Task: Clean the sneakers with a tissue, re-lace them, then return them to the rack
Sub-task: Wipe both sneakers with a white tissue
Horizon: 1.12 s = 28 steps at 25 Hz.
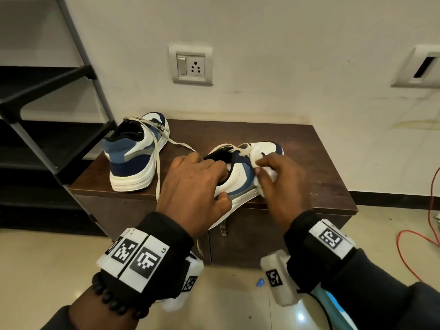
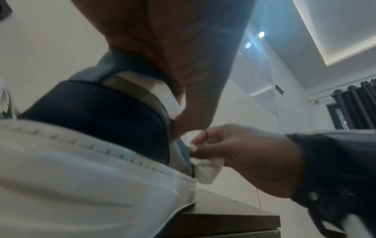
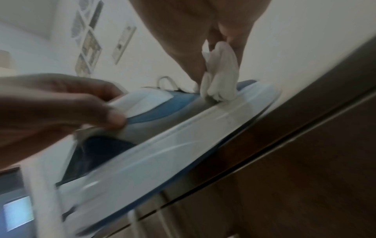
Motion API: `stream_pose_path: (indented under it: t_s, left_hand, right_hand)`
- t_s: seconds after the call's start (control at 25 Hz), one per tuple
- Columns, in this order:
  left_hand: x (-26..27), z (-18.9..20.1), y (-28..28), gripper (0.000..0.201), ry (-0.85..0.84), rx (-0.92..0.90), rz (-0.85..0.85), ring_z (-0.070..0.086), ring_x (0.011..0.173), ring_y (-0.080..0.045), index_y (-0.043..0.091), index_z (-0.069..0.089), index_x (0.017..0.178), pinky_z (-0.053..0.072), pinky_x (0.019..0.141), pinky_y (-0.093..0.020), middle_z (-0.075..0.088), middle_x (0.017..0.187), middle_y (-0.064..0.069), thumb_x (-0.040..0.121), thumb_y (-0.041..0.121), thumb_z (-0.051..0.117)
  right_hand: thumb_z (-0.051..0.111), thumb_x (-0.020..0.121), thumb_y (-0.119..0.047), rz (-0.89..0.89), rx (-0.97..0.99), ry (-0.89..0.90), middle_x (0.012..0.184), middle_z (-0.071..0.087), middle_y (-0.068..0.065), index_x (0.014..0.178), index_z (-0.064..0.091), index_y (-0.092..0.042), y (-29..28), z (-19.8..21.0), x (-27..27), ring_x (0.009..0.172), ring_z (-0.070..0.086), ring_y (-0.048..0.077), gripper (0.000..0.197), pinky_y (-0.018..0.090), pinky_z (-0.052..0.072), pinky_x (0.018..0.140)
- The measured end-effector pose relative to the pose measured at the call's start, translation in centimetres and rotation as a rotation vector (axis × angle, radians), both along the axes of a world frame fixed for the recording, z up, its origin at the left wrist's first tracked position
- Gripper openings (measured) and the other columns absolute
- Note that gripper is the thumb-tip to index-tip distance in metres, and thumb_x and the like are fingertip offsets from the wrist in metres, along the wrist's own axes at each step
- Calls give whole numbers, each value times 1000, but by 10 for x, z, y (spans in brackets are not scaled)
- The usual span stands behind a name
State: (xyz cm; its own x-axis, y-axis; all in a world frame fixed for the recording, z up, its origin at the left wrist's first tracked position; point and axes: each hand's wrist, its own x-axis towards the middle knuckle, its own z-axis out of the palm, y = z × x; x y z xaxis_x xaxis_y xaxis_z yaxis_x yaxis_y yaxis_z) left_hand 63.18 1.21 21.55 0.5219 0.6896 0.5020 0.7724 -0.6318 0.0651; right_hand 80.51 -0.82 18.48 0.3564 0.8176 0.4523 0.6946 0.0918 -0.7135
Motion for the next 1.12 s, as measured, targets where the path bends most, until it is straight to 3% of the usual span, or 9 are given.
stream_pose_path:
  t_s: [0.08, 0.16, 0.32, 0.48, 0.72, 0.8, 0.92, 1.0, 1.12]
  left_hand:
    - [-1, 1, 3, 23, 8, -8, 8, 39, 70, -14, 28, 44, 75, 30, 72, -31, 53, 67, 10, 70, 35, 65]
    - [-1, 2, 3, 24, 4, -21, 4, 37, 70, -12, 29, 43, 75, 29, 72, -30, 48, 67, 12, 70, 38, 64]
    - [-2, 0, 2, 15, 4, -19, 11, 37, 71, -12, 25, 51, 76, 37, 75, -34, 53, 67, 10, 70, 33, 62]
    - [-1, 2, 3, 19, -2, -15, 7, 37, 70, -12, 27, 46, 74, 34, 74, -32, 43, 66, 14, 67, 34, 62]
    - [-2, 2, 7, 23, -1, -82, -36, 41, 74, -12, 31, 39, 73, 26, 76, -31, 45, 67, 15, 68, 40, 61]
    - [-2, 2, 6, 25, 0, -100, -23, 39, 76, -11, 30, 41, 74, 28, 79, -33, 45, 70, 15, 69, 35, 66]
    - [-2, 2, 3, 25, 6, -88, -16, 47, 76, -15, 28, 45, 76, 35, 82, -37, 44, 71, 14, 69, 32, 69]
    - [-2, 2, 3, 23, 6, -80, -9, 50, 76, -17, 26, 48, 75, 36, 82, -37, 44, 70, 14, 68, 32, 69]
    - [-1, 1, 4, 25, 10, -93, -12, 46, 76, -15, 28, 44, 76, 32, 82, -35, 44, 70, 14, 69, 33, 68]
  right_hand:
    - [63, 88, -11, 194, 185, -11, 97, 64, -1, 95, 66, -12, -19, 9, -28, 90, 58, 9, 8, 19, 48, 78]
    - [64, 87, -9, 269, 278, -101, 95, 64, 0, 93, 66, -10, -22, 7, -31, 89, 58, 9, 6, 18, 45, 77]
    - [63, 86, -5, 32, 85, -150, 95, 58, 2, 91, 63, -12, 8, -13, 7, 90, 55, 17, 8, 19, 39, 70]
    - [60, 88, -11, -136, -49, 0, 101, 62, 3, 96, 64, -15, 20, -12, 25, 95, 58, 18, 10, 19, 41, 74]
    - [65, 87, -11, 236, 225, 36, 93, 65, -3, 93, 67, -12, -18, 4, -28, 88, 59, 5, 6, 17, 47, 77]
    - [65, 85, -7, 204, 219, -86, 93, 62, -1, 90, 64, -10, -10, -2, -19, 88, 56, 9, 6, 19, 47, 76]
    - [64, 85, -6, 4, 57, -124, 94, 58, 1, 90, 63, -12, 8, -15, 8, 89, 56, 18, 8, 25, 48, 73]
    - [62, 87, -9, -68, 2, -107, 96, 58, 1, 92, 63, -14, 11, -14, 13, 90, 55, 17, 8, 16, 41, 68]
    - [63, 87, -8, 71, 112, -142, 95, 59, 1, 91, 63, -11, 1, -8, -5, 86, 52, 11, 6, 10, 37, 67]
